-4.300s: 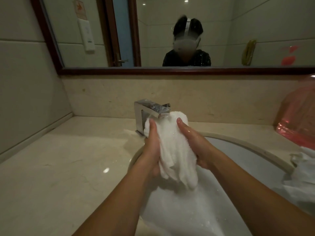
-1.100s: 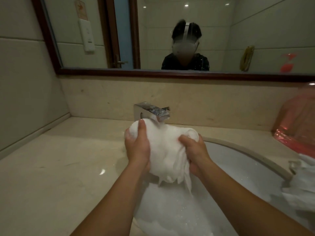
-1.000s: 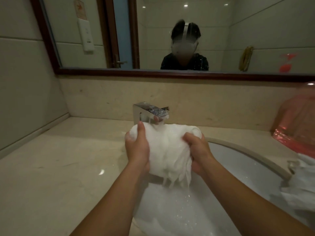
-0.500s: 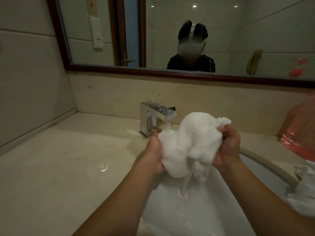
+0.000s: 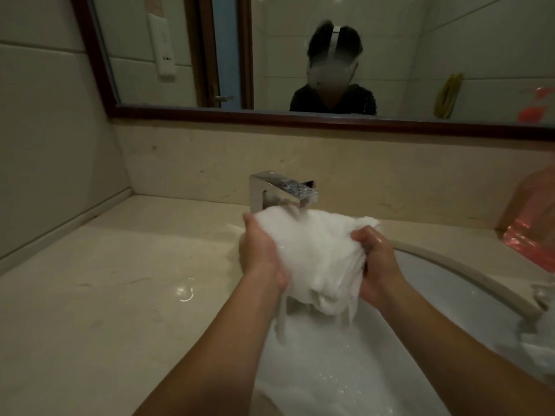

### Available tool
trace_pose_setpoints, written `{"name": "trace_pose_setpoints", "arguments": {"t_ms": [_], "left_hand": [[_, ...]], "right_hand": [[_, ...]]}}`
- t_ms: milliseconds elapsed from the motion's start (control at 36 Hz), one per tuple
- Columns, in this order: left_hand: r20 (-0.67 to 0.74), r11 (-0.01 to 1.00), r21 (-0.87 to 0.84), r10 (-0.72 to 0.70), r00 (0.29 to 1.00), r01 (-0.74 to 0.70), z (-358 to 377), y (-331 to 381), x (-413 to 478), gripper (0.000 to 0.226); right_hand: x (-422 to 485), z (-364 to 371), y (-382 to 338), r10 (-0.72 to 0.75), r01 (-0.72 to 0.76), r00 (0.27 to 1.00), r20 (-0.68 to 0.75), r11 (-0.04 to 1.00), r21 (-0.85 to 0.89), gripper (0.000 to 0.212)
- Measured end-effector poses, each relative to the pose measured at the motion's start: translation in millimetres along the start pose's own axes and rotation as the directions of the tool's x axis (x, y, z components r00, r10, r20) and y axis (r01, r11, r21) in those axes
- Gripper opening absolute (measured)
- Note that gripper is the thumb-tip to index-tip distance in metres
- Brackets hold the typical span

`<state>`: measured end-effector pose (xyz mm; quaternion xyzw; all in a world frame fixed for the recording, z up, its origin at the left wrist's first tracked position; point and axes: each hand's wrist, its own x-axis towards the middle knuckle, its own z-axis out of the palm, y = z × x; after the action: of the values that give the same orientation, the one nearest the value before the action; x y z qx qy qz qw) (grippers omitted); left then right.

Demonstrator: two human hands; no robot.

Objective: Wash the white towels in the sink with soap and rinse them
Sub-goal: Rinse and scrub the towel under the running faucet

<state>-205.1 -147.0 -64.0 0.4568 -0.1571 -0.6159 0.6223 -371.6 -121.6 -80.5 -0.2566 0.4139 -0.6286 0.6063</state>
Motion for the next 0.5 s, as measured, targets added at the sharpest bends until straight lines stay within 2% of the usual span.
{"name": "trace_pose_setpoints", "arguments": {"t_ms": [56,167,250,361,500], "left_hand": [[-0.001,0.996,-0.088,0.004,1.000,-0.004,-4,8,-3,0.068],[0.017,0.989,-0.149,0.000,1.000,0.002,-15,17,-6,0.078],[0.072,0.983,-0.180,-0.004,0.997,0.017,-17,19,-9,0.081],[0.061,0.974,-0.224,0.031,0.998,-0.016,-19,23,-11,0.078],[0.055,0.961,-0.270,0.077,0.996,-0.060,-26,28,-12,0.066]], "right_hand": [[4,2,7,0.001,-0.010,0.997,-0.072,0.993,-0.120,0.059],[10,4,23,0.043,-0.073,0.994,-0.103,0.947,-0.313,0.053],[8,10,28,0.076,-0.090,0.996,-0.053,0.932,-0.352,0.045],[-1,12,33,0.142,-0.131,0.990,-0.003,0.906,-0.403,0.052],[7,12,33,0.126,-0.171,0.983,-0.134,0.892,-0.419,0.030]]}}
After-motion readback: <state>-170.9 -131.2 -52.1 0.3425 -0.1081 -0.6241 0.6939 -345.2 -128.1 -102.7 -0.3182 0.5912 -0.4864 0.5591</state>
